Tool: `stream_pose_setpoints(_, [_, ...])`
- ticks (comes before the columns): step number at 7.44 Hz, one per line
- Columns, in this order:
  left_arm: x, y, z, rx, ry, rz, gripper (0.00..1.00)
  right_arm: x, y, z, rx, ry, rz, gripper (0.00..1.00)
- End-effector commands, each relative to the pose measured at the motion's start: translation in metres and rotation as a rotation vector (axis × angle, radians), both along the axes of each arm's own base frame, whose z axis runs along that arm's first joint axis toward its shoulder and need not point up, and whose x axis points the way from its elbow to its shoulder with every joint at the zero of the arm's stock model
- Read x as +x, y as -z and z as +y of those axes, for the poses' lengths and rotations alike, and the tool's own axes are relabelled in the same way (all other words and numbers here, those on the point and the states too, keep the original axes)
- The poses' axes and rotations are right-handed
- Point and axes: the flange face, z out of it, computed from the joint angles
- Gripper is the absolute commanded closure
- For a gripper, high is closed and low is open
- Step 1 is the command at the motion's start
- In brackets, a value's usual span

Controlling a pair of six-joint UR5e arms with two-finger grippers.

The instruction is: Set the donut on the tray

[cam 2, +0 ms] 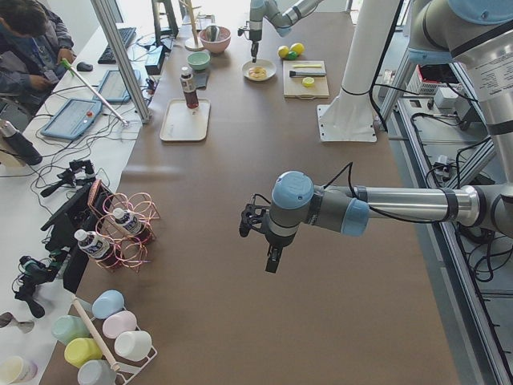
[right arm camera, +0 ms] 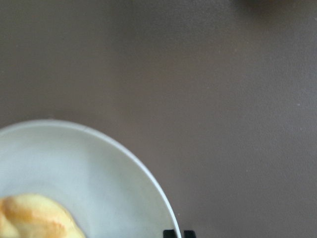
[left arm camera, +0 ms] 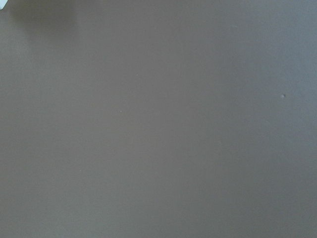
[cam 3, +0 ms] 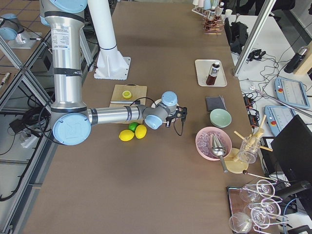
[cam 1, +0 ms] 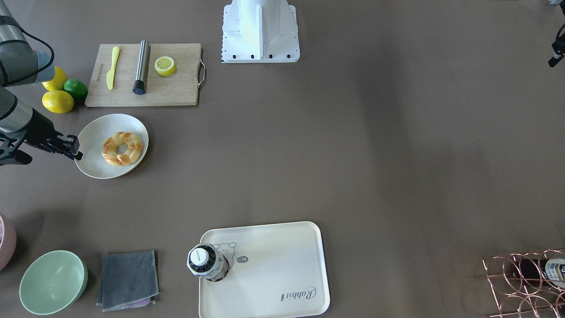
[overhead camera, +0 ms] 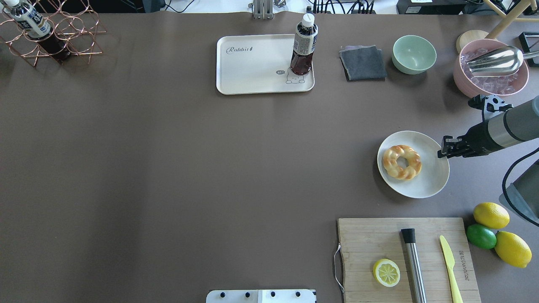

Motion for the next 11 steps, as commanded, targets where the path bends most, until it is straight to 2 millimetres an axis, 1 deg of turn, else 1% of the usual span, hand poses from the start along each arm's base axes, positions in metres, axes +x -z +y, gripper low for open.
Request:
stream_pose_setpoints(1, [0.0,0.003,0.0,0.004,0.002,0.002,0.03,-0.002,0.031,0.002,0.038,0.005,-0.037,1.0])
stream_pose_setpoints(2, [0.0,0.012,-0.004,-0.007,0.031,0.015,0.03,-0.002,0.063,0.002,0.059,0.0,-0.071,1.0])
stream_pose_setpoints(3, [0.007,0.035,-0.021,-0.021,0.092,0.039,0.02,-0.014,0.112,-0.008,0.017,-0.037,-0.098,1.0])
stream_pose_setpoints(4, [0.026,0.059,-0.042,0.017,0.055,0.068,0.02,-0.044,0.172,-0.017,-0.011,-0.041,-0.106,1.0])
stream_pose_setpoints(5, [0.054,0.093,-0.072,-0.002,0.069,0.13,0.02,-0.065,0.219,-0.017,-0.038,-0.039,-0.12,1.0])
stream_pose_setpoints(6, [0.099,0.133,-0.098,-0.056,0.093,0.182,0.02,-0.088,0.252,-0.005,-0.064,-0.046,-0.136,1.0])
stream_pose_setpoints(7, [0.136,0.171,-0.119,-0.085,0.107,0.225,0.02,-0.108,0.28,0.008,-0.081,-0.068,-0.152,1.0])
stream_pose_setpoints(8, [0.167,0.204,-0.13,-0.115,0.117,0.264,0.02,-0.137,0.311,0.021,-0.103,-0.081,-0.155,1.0])
stream_pose_setpoints(9, [0.209,0.253,-0.14,-0.168,0.139,0.319,0.03,-0.169,0.345,0.041,-0.137,-0.1,-0.145,1.0])
stream_pose_setpoints(10, [0.261,0.297,-0.143,-0.229,0.147,0.363,0.03,-0.18,0.375,0.053,-0.138,-0.105,-0.131,1.0])
stream_pose_setpoints(11, [0.305,0.328,-0.134,-0.246,0.168,0.375,0.03,-0.185,0.397,0.062,-0.142,-0.105,-0.127,1.0])
